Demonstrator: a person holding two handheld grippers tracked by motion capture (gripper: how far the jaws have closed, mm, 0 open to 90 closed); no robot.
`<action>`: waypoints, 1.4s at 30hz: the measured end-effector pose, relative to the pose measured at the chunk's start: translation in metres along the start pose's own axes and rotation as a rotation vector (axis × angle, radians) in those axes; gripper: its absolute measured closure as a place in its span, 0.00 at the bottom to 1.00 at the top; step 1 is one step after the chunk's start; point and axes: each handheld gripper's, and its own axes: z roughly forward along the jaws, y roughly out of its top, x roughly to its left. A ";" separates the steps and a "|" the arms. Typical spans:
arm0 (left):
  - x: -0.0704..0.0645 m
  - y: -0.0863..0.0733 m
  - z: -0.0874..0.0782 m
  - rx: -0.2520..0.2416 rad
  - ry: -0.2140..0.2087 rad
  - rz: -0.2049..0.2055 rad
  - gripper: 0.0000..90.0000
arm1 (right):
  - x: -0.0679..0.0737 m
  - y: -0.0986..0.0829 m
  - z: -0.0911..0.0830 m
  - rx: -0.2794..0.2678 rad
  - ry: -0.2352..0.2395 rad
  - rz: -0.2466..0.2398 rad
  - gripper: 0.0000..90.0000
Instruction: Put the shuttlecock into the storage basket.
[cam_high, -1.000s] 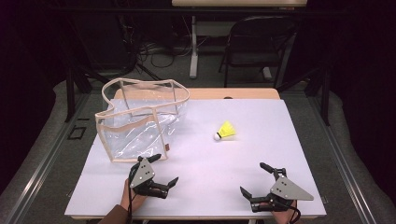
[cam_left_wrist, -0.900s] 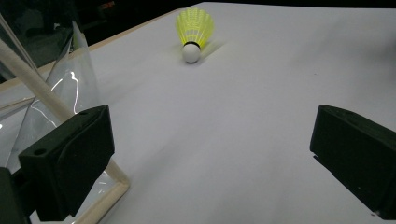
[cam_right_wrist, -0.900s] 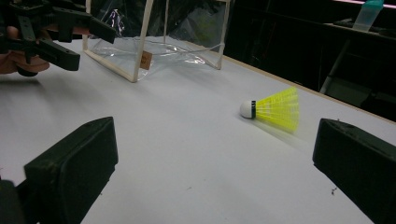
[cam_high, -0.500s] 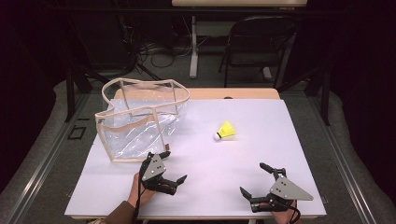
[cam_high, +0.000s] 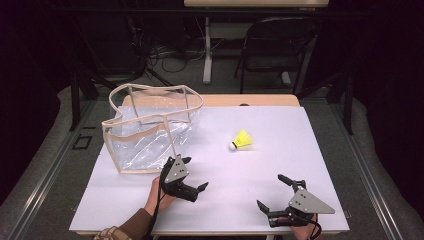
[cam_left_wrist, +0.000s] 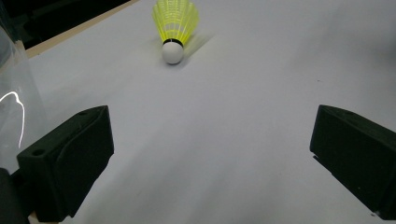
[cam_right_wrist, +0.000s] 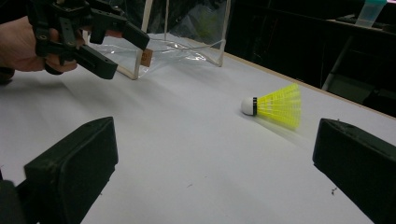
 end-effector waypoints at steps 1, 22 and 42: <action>0.000 0.001 0.002 0.000 -0.003 -0.002 0.00 | 0.001 0.000 0.000 -0.001 0.002 0.000 0.00; 0.006 0.036 0.040 0.063 -0.036 0.014 0.00 | -0.001 -0.001 0.001 0.003 -0.005 0.001 0.00; 0.007 0.066 0.071 0.099 -0.030 0.024 0.00 | -0.001 -0.001 0.000 0.000 -0.002 0.003 0.00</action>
